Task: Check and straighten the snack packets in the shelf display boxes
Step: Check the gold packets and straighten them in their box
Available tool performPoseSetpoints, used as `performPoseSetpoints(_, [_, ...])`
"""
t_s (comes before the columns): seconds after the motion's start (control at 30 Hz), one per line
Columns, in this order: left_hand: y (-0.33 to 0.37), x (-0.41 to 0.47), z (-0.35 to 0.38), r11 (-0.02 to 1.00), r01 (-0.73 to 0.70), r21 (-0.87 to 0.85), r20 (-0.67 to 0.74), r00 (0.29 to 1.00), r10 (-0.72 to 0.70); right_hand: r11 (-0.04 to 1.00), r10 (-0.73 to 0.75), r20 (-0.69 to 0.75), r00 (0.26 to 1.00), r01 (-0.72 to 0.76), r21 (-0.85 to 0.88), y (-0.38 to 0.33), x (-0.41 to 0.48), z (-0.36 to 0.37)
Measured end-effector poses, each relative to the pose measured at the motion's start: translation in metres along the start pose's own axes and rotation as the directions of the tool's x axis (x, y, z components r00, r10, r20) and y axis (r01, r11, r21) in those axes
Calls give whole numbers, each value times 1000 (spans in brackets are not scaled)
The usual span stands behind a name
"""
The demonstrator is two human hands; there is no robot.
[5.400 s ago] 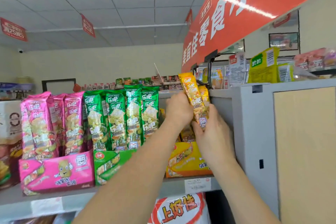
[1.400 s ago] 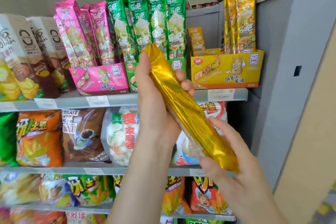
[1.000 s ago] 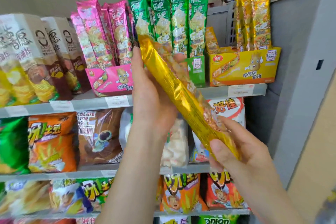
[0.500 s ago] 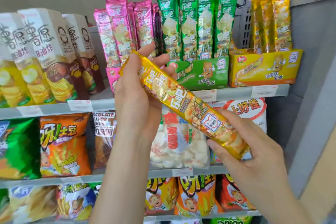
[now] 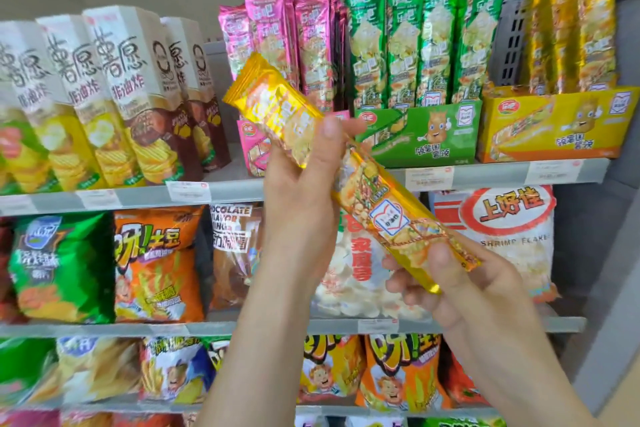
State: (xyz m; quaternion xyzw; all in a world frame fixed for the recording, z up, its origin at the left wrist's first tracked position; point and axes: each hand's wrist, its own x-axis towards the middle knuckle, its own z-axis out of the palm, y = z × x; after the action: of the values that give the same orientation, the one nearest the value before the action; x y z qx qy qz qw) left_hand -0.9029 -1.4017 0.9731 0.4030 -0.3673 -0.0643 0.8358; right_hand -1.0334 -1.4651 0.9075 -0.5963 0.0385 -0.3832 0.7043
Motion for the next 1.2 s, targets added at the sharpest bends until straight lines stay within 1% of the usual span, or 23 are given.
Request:
performPoseSetpoints(0.03, [1,-3,-1,999,4,42,21,1000,-5,1000,0,-9,1000,0,28,1,1,5])
performPoseSetpoints(0.1, [-6,-17,-3,985,24,172,142,989,-49,996,-9,-23,1000,11,83,1,4,12])
performPoseSetpoints(0.13, [-8,-24,-1,977,69,199,197,974,-109,995,-17,-27,999,20,96,2,5,14])
performPoseSetpoints(0.2, [-13,-33,-2,970,181,162,262,940,-219,995,-25,-48,999,29,100,3,6,16])
performPoseSetpoints(0.27, [-13,-35,-2,965,223,138,256,933,-253,995,1,-51,999,4,96,4,7,14])
performPoseSetpoints(0.33, [-15,-36,-5,973,185,139,248,945,-215,991,86,-50,995,-80,109,5,9,13])
performPoseSetpoints(0.4, [-16,-35,-8,977,156,146,236,953,-188,967,206,-63,977,-193,168,7,12,8])
performPoseSetpoints(0.43, [-17,-34,-9,977,146,156,225,958,-179,956,232,-68,970,-214,201,8,13,4])
performPoseSetpoints(0.5, [-18,-34,-10,978,139,155,209,963,-170,950,209,-32,977,-195,245,9,13,-4])
performPoseSetpoints(0.57, [-18,-35,-9,980,132,146,229,960,-163,946,165,34,986,-168,278,9,12,-8])
performPoseSetpoints(0.6, [-20,-36,-8,981,122,148,239,959,-155,948,149,44,988,-156,278,9,11,-9])
performPoseSetpoints(0.7, [-22,-35,-5,981,82,175,241,963,-123,976,111,21,994,-113,188,13,9,-9])
performPoseSetpoints(0.77, [-23,-33,-4,983,70,171,197,975,-104,994,69,6,998,-69,82,15,8,-8])
performPoseSetpoints(0.83, [-23,-32,-3,988,105,112,117,986,-118,998,41,6,999,-41,41,13,8,-9])
performPoseSetpoints(0.87, [-25,-31,-3,990,132,58,97,986,-137,995,59,22,998,-61,79,10,8,-10])
performPoseSetpoints(0.97, [-27,-31,-1,970,223,-97,99,972,-213,937,182,160,970,-221,272,5,10,-13])
performPoseSetpoints(1.03, [-29,-30,0,952,259,-163,101,964,-245,889,225,241,944,-300,346,3,9,-16])
performPoseSetpoints(1.1, [-34,-30,0,936,281,-212,102,959,-265,875,211,233,949,-290,388,3,7,-19])
performPoseSetpoints(1.2, [-34,-31,3,923,304,-236,132,951,-280,919,158,129,979,-194,344,2,5,-19])
